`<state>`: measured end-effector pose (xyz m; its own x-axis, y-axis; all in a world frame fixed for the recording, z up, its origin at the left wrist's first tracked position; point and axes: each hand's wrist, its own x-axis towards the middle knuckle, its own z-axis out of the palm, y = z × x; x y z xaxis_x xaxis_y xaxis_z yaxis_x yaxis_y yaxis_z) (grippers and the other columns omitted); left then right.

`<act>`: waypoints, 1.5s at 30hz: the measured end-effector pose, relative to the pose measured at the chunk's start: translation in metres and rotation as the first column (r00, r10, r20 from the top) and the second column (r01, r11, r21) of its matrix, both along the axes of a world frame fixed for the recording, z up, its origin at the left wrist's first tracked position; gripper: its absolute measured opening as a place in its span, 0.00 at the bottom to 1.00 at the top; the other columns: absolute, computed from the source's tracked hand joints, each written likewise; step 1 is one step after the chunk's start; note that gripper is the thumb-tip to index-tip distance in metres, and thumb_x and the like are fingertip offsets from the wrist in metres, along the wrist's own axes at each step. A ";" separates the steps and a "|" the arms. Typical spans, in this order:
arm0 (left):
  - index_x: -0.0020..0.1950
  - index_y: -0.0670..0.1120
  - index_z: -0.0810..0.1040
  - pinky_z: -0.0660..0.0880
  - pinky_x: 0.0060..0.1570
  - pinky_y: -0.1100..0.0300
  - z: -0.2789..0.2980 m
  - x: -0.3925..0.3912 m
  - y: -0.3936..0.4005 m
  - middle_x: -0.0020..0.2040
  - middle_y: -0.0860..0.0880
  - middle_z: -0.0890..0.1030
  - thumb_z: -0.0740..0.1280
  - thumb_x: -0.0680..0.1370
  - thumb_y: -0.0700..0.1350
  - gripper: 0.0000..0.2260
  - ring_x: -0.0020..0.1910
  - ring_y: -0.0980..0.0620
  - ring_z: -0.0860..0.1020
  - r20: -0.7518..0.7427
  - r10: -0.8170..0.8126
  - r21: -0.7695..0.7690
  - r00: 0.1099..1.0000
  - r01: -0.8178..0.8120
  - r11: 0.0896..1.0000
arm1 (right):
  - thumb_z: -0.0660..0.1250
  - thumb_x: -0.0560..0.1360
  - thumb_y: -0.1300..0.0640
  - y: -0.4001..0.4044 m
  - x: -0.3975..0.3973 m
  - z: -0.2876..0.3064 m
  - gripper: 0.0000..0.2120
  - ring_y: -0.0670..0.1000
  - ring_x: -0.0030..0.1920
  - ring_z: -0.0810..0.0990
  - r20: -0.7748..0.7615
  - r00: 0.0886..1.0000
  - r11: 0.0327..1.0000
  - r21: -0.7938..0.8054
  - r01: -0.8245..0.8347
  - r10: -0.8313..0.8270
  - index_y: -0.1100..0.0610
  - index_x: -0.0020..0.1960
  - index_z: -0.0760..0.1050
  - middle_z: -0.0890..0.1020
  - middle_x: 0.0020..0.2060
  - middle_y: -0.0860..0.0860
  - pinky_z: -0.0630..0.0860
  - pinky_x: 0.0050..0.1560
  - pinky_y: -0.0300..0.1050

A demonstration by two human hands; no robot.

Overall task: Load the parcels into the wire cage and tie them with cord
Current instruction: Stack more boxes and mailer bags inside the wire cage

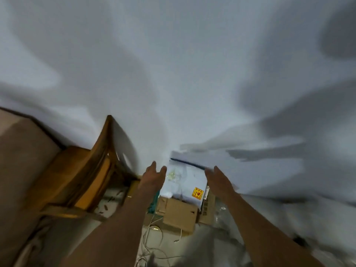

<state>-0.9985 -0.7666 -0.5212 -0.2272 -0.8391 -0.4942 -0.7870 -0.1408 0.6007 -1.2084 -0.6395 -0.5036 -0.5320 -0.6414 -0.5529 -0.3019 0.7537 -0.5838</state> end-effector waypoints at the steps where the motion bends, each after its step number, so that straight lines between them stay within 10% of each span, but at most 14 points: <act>1: 0.83 0.47 0.56 0.62 0.75 0.45 -0.029 -0.004 -0.002 0.80 0.41 0.63 0.59 0.83 0.59 0.31 0.78 0.38 0.63 -0.011 0.033 0.051 0.999 -0.032 0.998 | 0.57 0.84 0.44 -0.003 -0.002 -0.031 0.29 0.60 0.73 0.72 0.016 1.000 1.000 0.017 0.025 -0.025 0.56 0.80 0.59 0.71 0.74 0.58 0.69 0.70 0.52; 5: 0.78 0.45 0.66 0.68 0.71 0.46 -0.131 -0.011 0.020 0.75 0.44 0.70 0.60 0.75 0.73 0.41 0.73 0.40 0.70 -0.016 0.125 0.186 0.992 -0.119 0.975 | 0.59 0.82 0.42 0.004 0.001 -0.141 0.30 0.64 0.69 0.75 0.023 0.973 0.963 0.147 0.225 -0.231 0.58 0.77 0.62 0.74 0.71 0.62 0.72 0.66 0.54; 8: 0.69 0.51 0.73 0.72 0.58 0.55 -0.184 -0.004 0.064 0.64 0.51 0.77 0.71 0.76 0.62 0.26 0.64 0.46 0.77 0.040 0.184 0.215 0.982 -0.188 0.958 | 0.55 0.82 0.34 0.036 0.024 -0.190 0.33 0.65 0.68 0.76 0.009 0.948 0.911 0.278 0.304 -0.320 0.58 0.74 0.67 0.76 0.69 0.62 0.71 0.64 0.55; 14: 0.71 0.53 0.72 0.78 0.61 0.45 -0.230 -0.005 0.123 0.62 0.50 0.82 0.62 0.65 0.76 0.41 0.59 0.46 0.80 0.131 0.306 0.348 0.943 -0.332 0.877 | 0.48 0.85 0.40 0.052 0.056 -0.204 0.29 0.65 0.69 0.74 0.154 0.914 0.884 0.354 0.304 -0.376 0.54 0.80 0.62 0.72 0.73 0.64 0.69 0.67 0.53; 20: 0.73 0.52 0.71 0.76 0.63 0.46 -0.145 -0.035 0.105 0.65 0.49 0.79 0.62 0.75 0.70 0.33 0.62 0.46 0.78 0.130 0.237 0.228 0.963 -0.262 0.938 | 0.50 0.86 0.43 0.044 0.042 -0.139 0.24 0.61 0.56 0.80 0.133 0.914 0.914 0.201 0.354 -0.383 0.56 0.64 0.79 0.83 0.60 0.60 0.70 0.51 0.50; 32: 0.72 0.49 0.72 0.74 0.56 0.52 0.085 -0.142 0.082 0.62 0.48 0.79 0.63 0.79 0.65 0.28 0.59 0.46 0.78 -0.243 -0.180 -0.133 0.953 0.151 0.980 | 0.48 0.83 0.35 0.065 -0.034 0.095 0.29 0.59 0.52 0.80 -0.139 0.795 0.803 -0.196 0.562 -0.590 0.54 0.57 0.80 0.84 0.54 0.57 0.74 0.54 0.53; 40: 0.67 0.52 0.76 0.76 0.57 0.50 0.226 -0.228 0.222 0.57 0.50 0.82 0.63 0.77 0.69 0.27 0.55 0.47 0.80 -0.412 -0.510 -0.316 0.755 0.406 0.857 | 0.53 0.84 0.38 0.245 -0.074 0.231 0.26 0.57 0.49 0.80 -0.207 0.531 0.564 -0.439 0.700 -0.821 0.55 0.58 0.81 0.85 0.54 0.56 0.68 0.49 0.45; 45: 0.67 0.51 0.77 0.78 0.56 0.49 0.292 -0.272 0.412 0.55 0.50 0.82 0.64 0.77 0.67 0.26 0.53 0.48 0.80 -0.476 -0.726 -0.413 0.497 0.602 0.683 | 0.54 0.81 0.35 0.449 -0.075 0.288 0.25 0.58 0.52 0.82 -0.206 0.214 0.295 -0.565 0.771 -0.955 0.51 0.56 0.82 0.85 0.53 0.52 0.73 0.51 0.48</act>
<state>-1.2707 -0.3545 -0.2291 -0.9270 -0.3682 0.0708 -0.1005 0.4259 0.8992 -1.2839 -0.1902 -0.2157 -0.9400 0.3400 0.0302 0.1660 0.5327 -0.8299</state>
